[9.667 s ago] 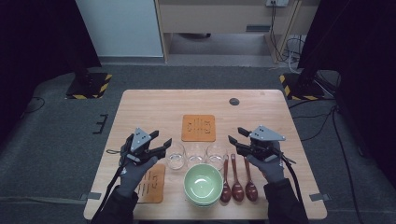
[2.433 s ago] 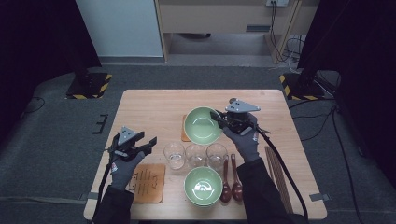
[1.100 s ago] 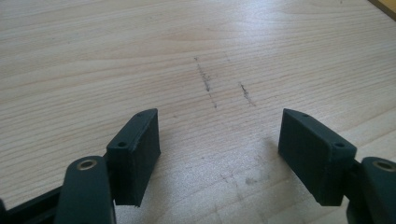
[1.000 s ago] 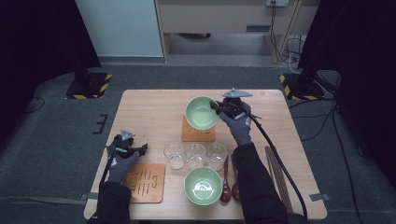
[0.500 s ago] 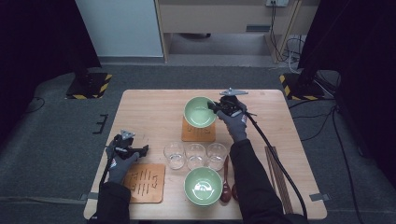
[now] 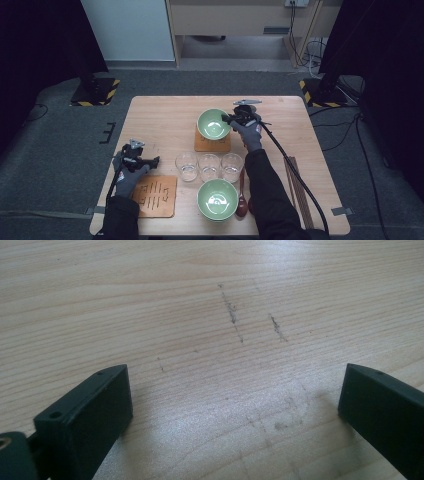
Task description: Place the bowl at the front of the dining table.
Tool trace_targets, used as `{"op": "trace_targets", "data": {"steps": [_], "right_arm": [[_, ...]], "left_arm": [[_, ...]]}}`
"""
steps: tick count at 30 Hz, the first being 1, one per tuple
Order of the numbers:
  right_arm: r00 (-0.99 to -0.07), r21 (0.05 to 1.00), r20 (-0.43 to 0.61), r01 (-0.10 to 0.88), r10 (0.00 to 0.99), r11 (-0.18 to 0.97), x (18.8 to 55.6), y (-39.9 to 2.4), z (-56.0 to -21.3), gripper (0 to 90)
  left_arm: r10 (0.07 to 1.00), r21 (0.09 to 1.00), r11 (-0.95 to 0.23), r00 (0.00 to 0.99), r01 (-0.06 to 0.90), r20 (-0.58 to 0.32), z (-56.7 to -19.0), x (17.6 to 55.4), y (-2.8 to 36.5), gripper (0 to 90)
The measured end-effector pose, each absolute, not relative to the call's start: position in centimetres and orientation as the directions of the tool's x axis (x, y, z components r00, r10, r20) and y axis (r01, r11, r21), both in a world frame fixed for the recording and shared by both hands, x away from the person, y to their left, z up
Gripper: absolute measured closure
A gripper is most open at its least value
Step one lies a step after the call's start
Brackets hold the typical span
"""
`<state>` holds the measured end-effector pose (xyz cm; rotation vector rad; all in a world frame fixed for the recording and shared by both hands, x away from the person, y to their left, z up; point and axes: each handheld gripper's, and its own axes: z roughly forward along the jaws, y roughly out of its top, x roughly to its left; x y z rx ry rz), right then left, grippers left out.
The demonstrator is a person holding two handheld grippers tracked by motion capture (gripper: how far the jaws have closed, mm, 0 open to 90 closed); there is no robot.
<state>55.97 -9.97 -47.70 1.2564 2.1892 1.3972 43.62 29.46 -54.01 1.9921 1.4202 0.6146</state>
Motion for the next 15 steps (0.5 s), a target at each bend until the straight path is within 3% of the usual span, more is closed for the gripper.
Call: {"op": "trace_targets", "data": {"steps": [15], "right_arm": [[-0.581, 0.798, 0.269, 0.581, 0.768, 0.16, 56.8, -9.6, -49.7, 81.8]], "left_arm": [[0.948, 0.707, -0.239, 0.317, 0.666, 0.023, -54.0, 43.6, 29.4, 0.0]]}}
